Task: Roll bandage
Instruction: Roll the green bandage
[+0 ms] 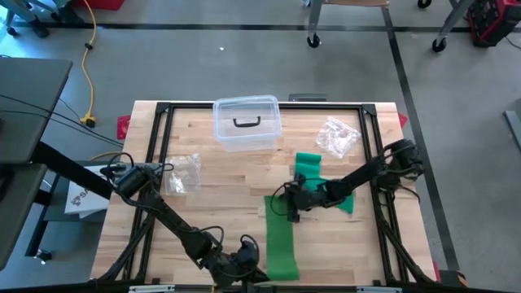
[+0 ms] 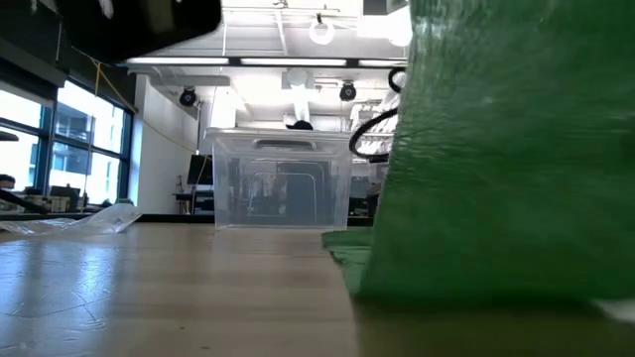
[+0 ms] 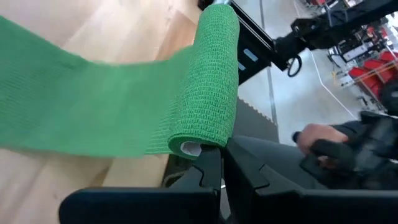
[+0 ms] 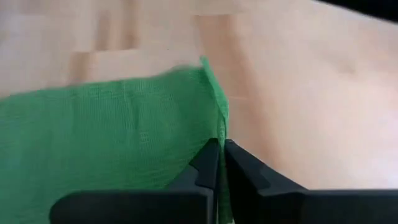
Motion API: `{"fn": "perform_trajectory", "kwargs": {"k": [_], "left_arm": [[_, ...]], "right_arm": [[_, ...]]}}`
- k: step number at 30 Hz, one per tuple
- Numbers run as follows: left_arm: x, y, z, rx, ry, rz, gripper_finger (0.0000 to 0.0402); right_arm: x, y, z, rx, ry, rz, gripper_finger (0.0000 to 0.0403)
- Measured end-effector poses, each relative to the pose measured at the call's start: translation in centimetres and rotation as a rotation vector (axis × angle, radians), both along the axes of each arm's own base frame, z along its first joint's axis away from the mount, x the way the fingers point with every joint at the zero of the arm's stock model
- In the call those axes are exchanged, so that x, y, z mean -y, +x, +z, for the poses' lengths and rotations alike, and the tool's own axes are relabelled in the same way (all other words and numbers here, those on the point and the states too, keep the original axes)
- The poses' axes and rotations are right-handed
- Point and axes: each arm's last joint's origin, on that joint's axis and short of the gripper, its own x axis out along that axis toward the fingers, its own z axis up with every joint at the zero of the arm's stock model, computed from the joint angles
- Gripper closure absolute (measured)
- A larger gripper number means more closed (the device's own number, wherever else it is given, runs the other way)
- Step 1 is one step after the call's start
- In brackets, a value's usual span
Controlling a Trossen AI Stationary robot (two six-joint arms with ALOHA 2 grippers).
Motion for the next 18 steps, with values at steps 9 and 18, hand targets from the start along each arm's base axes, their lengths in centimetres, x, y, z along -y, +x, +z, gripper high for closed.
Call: {"fn": "perform_trajectory", "kwargs": {"k": [9,18], "left_arm": [[-1.7,1.4,-0.2,-0.029,-0.010,-0.004,0.0401],[-3.9,2.8,-0.6,-0.065,0.022,0.012,0.0401]], "right_arm": [[0.7,-2.6,11.5,0.348,-0.084,-0.037,0.0401],[-3.1,-7.1,19.4,0.600,-0.039,0.234,0.0402]]}}
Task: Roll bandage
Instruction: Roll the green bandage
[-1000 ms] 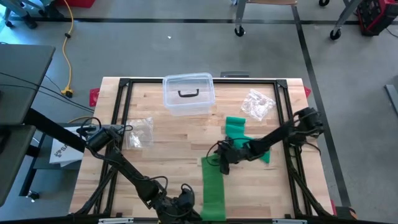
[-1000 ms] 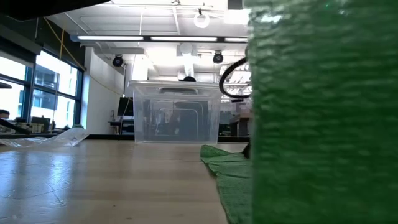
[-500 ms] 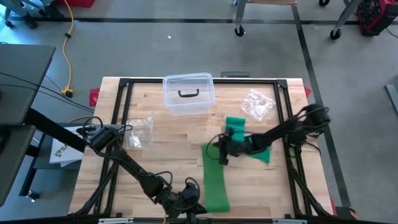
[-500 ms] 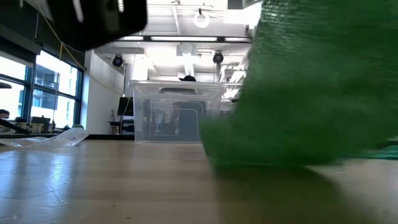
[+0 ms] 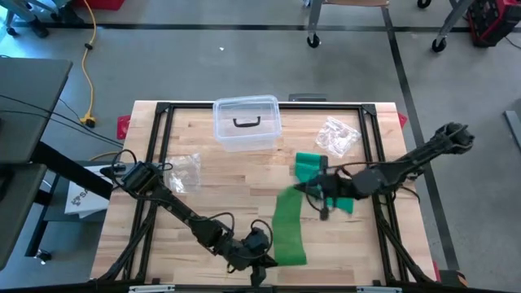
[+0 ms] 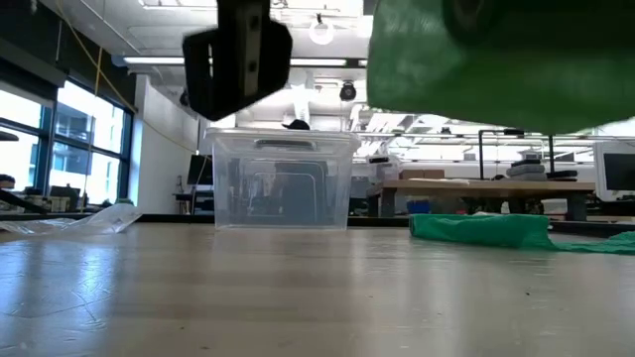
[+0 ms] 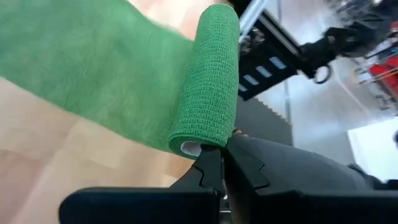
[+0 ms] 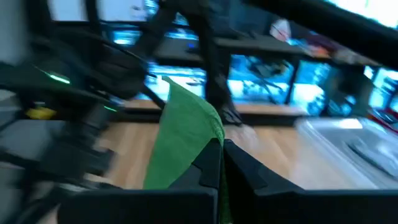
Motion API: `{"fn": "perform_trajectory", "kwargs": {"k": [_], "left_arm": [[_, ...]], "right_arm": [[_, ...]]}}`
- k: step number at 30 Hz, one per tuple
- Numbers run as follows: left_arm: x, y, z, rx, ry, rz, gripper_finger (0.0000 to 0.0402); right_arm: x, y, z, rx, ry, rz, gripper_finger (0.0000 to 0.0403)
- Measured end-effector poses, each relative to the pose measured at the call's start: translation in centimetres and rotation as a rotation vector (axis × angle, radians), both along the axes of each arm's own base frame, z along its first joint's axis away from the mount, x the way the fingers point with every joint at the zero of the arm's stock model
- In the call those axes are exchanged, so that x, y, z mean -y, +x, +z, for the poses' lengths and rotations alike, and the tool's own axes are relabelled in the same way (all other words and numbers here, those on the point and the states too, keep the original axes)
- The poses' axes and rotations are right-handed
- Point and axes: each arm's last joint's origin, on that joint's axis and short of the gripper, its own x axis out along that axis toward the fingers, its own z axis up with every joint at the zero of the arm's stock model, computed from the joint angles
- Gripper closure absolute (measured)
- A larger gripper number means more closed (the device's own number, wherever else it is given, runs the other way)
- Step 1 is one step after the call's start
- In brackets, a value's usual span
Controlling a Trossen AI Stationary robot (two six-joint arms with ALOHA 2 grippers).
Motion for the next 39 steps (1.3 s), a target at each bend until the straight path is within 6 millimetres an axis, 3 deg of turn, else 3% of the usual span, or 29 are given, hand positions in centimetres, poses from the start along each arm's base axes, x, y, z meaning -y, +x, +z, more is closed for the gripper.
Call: {"fn": "perform_trajectory", "kwargs": {"k": [5,12,21,25,31,39], "left_arm": [[-1.2,0.5,-0.5,-0.058,0.014,0.000,0.0401],[-3.6,1.5,-1.0,-0.107,0.066,0.045,0.0401],[-5.6,1.9,-1.6,-0.174,0.149,0.105,0.0401],[-5.9,2.0,-1.6,-0.171,0.158,0.109,0.0401],[-6.6,1.9,-1.5,-0.191,0.222,0.142,0.0401],[-8.7,0.2,2.5,-0.216,0.330,0.232,0.0401]], "right_arm": [[-3.7,-0.3,3.8,0.063,-0.056,0.130,0.0402],[-8.7,-0.3,8.4,0.025,-0.149,0.170,0.0403],[-14.6,-1.5,11.8,-0.011,-0.219,0.202,0.0403],[-16.8,-1.7,11.5,-0.060,-0.237,0.240,0.0403],[-19.3,-2.0,9.3,-0.163,-0.188,0.308,0.0403],[-21.4,-2.2,6.7,-0.282,-0.098,0.400,0.0403]]}}
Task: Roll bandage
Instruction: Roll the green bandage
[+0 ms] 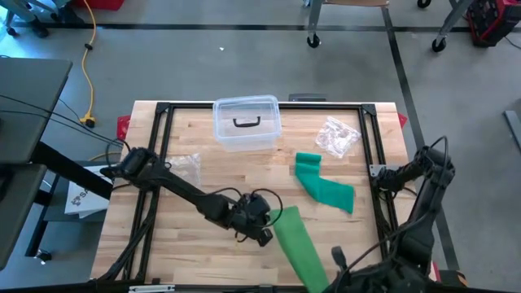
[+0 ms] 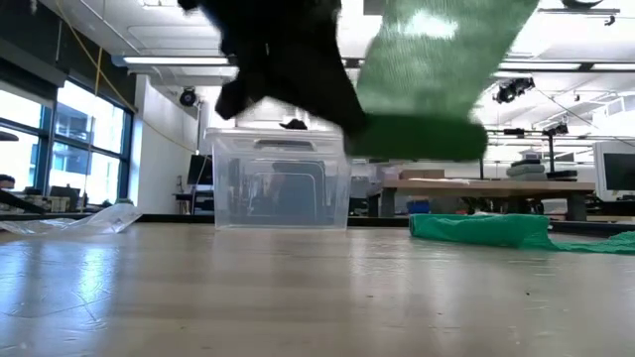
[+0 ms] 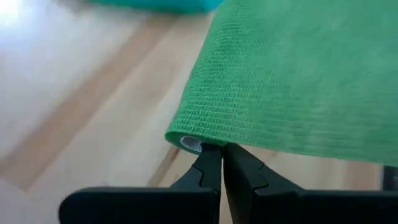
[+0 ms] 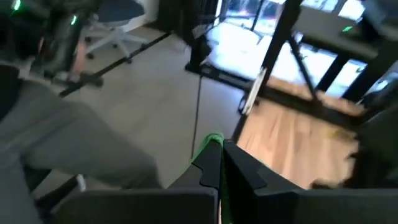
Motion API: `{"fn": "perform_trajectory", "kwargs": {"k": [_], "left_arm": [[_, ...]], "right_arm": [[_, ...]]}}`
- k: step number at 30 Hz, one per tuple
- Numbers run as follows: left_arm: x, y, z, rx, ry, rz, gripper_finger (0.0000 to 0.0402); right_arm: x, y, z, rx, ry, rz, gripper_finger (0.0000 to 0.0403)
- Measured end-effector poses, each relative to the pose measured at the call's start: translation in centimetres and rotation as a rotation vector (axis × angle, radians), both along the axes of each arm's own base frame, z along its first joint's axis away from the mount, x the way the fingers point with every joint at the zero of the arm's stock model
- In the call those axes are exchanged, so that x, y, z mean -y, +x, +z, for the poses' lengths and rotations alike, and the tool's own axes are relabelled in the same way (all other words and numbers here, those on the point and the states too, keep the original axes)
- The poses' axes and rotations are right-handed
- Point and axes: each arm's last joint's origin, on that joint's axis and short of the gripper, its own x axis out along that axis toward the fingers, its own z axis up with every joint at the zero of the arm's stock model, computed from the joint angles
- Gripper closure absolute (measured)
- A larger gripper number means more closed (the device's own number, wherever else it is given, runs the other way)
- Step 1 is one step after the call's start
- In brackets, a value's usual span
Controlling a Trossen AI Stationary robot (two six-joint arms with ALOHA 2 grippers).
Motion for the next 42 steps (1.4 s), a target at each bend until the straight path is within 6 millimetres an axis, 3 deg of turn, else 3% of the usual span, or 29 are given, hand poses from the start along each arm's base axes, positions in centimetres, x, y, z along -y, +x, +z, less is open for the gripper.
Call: {"fn": "perform_trajectory", "kwargs": {"k": [7,12,15,23,28,35,42], "left_arm": [[-0.1,-1.7,3.5,0.043,0.032,-0.003,0.0401],[0.2,-3.1,4.1,0.021,0.069,0.043,0.0401],[0.5,-3.4,4.0,0.012,0.068,0.045,0.0401],[1.7,-3.7,3.3,-0.018,0.019,0.005,0.0401],[2.0,-3.6,2.6,-0.037,0.007,0.007,0.0401],[2.1,-3.1,1.1,-0.075,-0.006,0.017,0.0401],[2.0,-3.2,1.4,-0.063,0.003,0.035,0.0401]], "right_arm": [[-0.3,1.8,-2.9,-0.117,-0.032,-0.040,0.0403],[-0.5,2.8,-5.1,-0.213,-0.061,-0.041,0.0403],[-0.4,3.0,-5.4,-0.215,-0.075,-0.056,0.0403],[2.9,1.6,-2.9,-0.074,-0.230,-0.335,0.0403],[4.6,0.1,0.0,0.046,-0.240,-0.437,0.0403],[4.7,-1.5,3.5,0.212,-0.244,-0.420,0.0403],[3.5,-1.7,2.4,0.099,-0.179,-0.211,0.0403]]}}
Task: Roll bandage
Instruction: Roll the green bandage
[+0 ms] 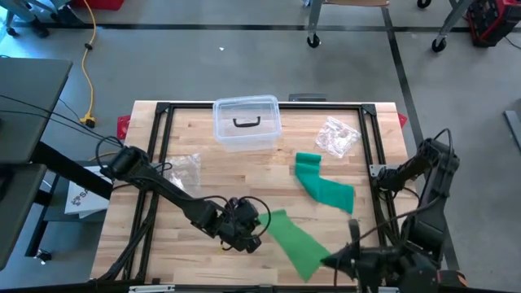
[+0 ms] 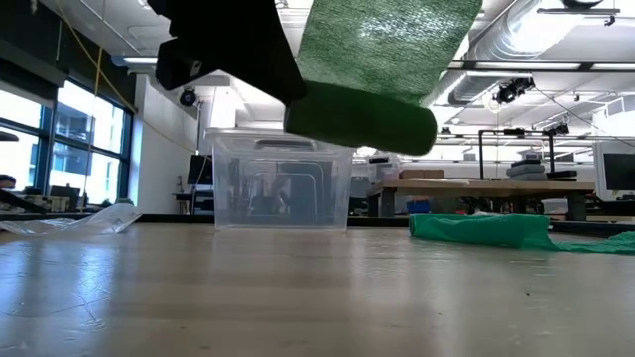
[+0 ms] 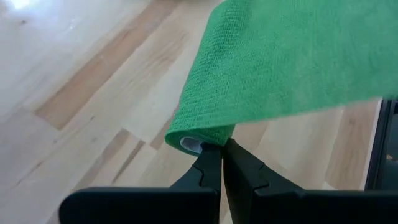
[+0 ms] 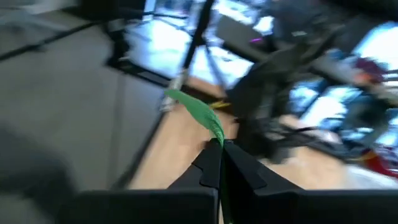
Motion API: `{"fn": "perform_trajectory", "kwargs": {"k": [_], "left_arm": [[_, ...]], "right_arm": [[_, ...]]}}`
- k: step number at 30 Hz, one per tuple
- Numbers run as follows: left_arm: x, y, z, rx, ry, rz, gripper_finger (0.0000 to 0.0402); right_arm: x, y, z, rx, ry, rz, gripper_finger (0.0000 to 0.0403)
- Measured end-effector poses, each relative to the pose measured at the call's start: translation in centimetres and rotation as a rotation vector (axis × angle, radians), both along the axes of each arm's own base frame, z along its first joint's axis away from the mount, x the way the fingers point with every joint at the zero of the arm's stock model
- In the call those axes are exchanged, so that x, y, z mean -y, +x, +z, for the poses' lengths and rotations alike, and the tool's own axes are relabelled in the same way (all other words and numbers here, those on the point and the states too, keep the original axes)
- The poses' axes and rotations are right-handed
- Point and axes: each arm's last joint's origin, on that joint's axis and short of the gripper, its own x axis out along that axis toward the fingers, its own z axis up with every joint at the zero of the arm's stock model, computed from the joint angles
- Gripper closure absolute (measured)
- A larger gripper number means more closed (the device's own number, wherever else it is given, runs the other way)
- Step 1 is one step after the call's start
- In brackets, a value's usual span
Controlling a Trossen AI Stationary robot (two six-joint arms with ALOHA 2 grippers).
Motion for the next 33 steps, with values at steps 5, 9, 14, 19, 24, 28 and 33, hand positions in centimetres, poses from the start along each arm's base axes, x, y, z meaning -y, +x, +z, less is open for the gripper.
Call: {"fn": "perform_trajectory", "kwargs": {"k": [5,9,14,19,24,28,33], "left_arm": [[-0.3,-0.4,0.7,0.005,0.023,0.015,0.0401],[-0.4,-0.7,1.2,0.012,0.033,0.021,0.0401],[-0.5,-0.9,1.4,0.012,0.045,0.026,0.0401],[-0.5,-1.3,1.9,0.021,0.061,0.030,0.0401],[-0.3,-1.9,2.7,0.052,0.089,0.042,0.0401],[0.2,-2.4,3.1,0.062,0.104,0.035,0.0401],[0.8,-3.1,3.0,0.072,0.132,0.050,0.0401]], "right_arm": [[-1.4,0.4,-1.7,-0.121,0.065,0.121,0.0403],[-2.7,0.9,-3.6,-0.216,0.079,0.183,0.0403],[-3.6,2.2,-6.2,-0.315,0.067,0.177,0.0403],[-4.3,4.3,-9.4,-0.422,0.045,0.184,0.0403],[-4.1,7.2,-13.2,-0.527,0.001,0.158,0.0403],[-3.5,8.7,-15.4,-0.583,-0.066,0.131,0.0403],[-2.0,10.0,-17.3,-0.606,-0.090,0.102,0.0403]]}}
